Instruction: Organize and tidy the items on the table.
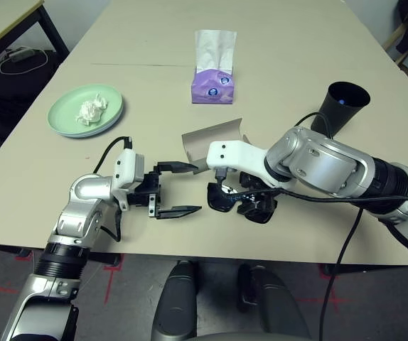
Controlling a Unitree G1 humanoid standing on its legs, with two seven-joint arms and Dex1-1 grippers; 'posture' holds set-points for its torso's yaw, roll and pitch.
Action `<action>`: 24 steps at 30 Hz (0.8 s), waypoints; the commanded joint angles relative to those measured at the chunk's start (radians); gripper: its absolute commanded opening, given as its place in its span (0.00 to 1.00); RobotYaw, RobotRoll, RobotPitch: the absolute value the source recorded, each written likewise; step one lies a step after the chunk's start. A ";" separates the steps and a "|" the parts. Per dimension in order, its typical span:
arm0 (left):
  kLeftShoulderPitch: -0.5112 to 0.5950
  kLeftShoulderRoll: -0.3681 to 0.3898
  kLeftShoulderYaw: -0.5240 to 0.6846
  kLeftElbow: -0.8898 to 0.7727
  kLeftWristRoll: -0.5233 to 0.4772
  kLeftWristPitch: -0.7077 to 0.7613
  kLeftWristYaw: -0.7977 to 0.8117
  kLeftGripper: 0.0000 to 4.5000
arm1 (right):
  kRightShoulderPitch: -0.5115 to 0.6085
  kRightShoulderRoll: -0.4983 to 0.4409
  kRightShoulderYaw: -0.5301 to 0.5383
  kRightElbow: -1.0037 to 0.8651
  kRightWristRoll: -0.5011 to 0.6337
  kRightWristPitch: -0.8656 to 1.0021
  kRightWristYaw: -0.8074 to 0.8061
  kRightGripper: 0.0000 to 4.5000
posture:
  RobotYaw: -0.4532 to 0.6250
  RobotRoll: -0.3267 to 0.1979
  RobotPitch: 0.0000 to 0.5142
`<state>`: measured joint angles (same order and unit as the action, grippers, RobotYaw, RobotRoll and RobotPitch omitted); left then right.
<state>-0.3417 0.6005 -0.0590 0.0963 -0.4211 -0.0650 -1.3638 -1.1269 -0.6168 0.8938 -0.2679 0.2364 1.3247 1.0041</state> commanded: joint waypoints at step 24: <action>0.011 0.005 -0.015 -0.014 0.028 -0.013 -0.004 1.00 | -0.007 0.013 0.002 0.003 0.027 0.019 -0.020 0.29 | 0.61 0.62 0.34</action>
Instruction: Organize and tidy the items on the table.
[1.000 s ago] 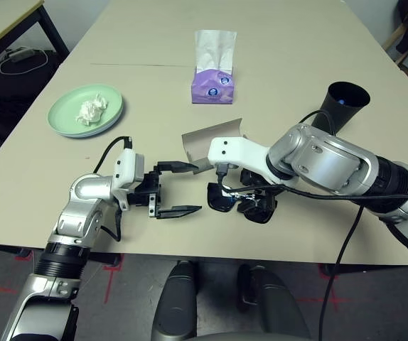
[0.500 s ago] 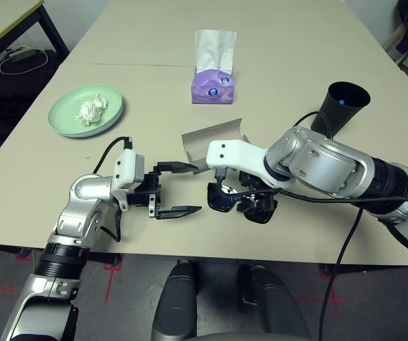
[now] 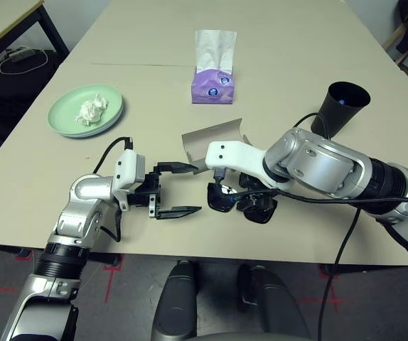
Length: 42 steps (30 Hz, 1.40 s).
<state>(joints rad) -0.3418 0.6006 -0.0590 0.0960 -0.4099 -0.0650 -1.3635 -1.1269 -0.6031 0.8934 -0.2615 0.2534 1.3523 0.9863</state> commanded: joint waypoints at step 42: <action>0.055 -0.010 0.013 -0.125 0.062 0.095 0.301 1.00 | -0.195 0.090 -0.090 0.563 -0.555 -1.051 0.201 0.04 | 0.69 0.62 0.34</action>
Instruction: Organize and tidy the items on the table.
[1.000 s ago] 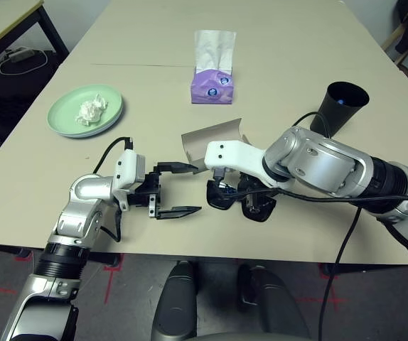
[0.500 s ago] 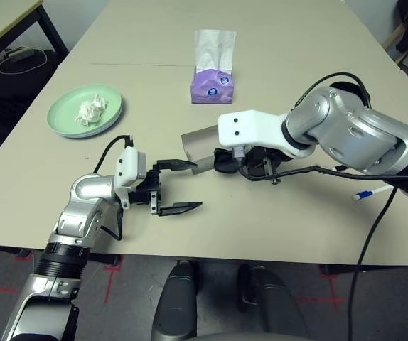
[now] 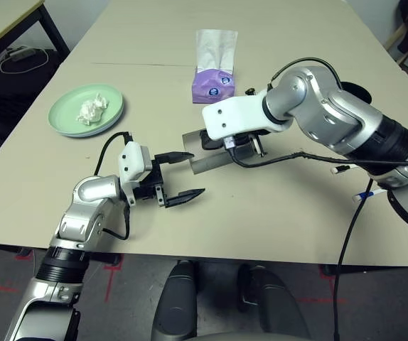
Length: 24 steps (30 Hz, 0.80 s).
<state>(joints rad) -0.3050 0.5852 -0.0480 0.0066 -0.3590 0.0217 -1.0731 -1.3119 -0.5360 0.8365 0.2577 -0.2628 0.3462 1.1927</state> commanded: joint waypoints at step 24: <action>0.032 -0.015 0.018 -0.103 -0.017 0.047 0.080 1.00 | 0.074 0.139 -0.080 0.167 -0.177 -0.094 0.051 0.04 | 0.70 0.62 0.35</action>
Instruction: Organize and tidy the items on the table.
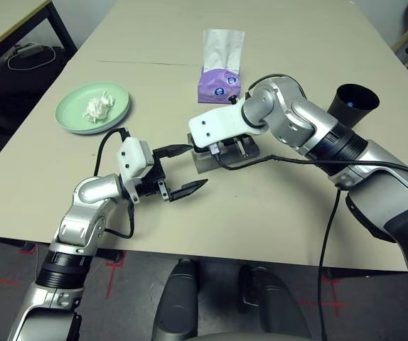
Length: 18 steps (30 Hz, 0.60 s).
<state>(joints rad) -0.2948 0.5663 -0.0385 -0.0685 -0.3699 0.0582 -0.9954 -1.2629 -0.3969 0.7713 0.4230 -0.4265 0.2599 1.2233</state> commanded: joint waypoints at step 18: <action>0.013 -0.005 0.003 -0.025 0.001 -0.003 0.010 1.00 | 0.042 0.051 -0.043 0.069 -0.059 -0.005 0.058 0.04 | 0.71 0.62 0.35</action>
<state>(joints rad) -0.2915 0.5654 -0.0381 -0.0716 -0.3700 0.0622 -0.9862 -1.2413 -0.3584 0.7158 0.4586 -0.4865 0.2596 1.2644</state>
